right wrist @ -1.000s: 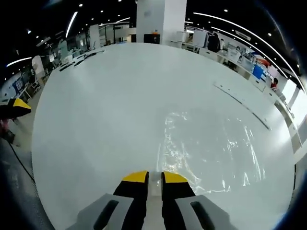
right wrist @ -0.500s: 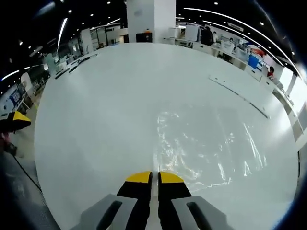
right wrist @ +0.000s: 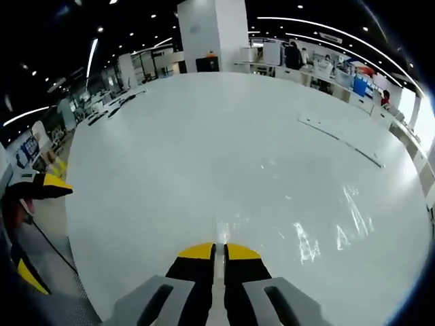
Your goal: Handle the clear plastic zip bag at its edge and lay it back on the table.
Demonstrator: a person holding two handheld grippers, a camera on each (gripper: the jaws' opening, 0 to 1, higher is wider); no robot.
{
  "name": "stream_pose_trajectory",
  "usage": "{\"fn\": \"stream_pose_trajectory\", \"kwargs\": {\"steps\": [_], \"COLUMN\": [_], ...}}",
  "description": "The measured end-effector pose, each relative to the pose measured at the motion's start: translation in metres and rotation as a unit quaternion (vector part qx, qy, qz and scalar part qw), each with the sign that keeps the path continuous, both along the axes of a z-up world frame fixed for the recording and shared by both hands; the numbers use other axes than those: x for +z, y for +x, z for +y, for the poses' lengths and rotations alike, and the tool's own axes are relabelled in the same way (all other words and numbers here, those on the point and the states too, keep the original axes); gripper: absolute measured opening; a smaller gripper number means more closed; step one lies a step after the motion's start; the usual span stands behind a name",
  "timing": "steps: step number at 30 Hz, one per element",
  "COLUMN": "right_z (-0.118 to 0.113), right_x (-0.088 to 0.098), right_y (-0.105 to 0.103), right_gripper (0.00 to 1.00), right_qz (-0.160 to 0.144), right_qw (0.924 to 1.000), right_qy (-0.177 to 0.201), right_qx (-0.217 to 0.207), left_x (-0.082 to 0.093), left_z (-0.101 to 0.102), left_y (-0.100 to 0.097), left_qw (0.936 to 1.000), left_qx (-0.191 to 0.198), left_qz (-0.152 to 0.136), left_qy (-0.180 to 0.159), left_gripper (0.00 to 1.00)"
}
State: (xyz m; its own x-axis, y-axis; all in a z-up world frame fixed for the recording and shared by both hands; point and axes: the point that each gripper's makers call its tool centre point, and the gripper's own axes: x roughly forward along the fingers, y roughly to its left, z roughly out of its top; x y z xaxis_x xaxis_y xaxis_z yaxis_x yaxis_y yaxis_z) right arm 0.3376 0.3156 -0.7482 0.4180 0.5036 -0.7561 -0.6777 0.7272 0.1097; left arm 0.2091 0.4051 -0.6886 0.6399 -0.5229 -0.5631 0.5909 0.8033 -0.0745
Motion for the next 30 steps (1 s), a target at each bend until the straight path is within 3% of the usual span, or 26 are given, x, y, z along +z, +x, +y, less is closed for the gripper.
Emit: {"fn": "stream_pose_trajectory", "kwargs": {"steps": [6, 10, 20, 30], "right_z": [-0.001, -0.001, -0.005, -0.009], "right_x": [0.018, 0.015, 0.038, 0.048], "right_y": [-0.012, -0.012, -0.027, -0.04], "right_gripper": [0.0, 0.0, 0.0, 0.0], "right_qz": [0.002, 0.003, 0.009, 0.015], "right_qw": [0.9999, 0.9997, 0.9989, 0.9975], "right_qy": [0.012, 0.014, 0.035, 0.052], "right_qx": [0.012, 0.02, 0.03, 0.046], "left_x": [0.0, -0.001, -0.002, 0.0], "left_z": [-0.004, -0.008, -0.016, -0.029], "left_y": [0.002, 0.002, 0.004, 0.009], "left_qw": [0.9999, 0.9998, 0.9993, 0.9983], "left_qx": [-0.013, -0.02, -0.036, -0.053], "left_qz": [0.001, 0.0, -0.001, -0.006], "left_qy": [0.004, 0.006, 0.013, 0.022], "left_gripper": [0.77, 0.76, 0.76, 0.75]}}
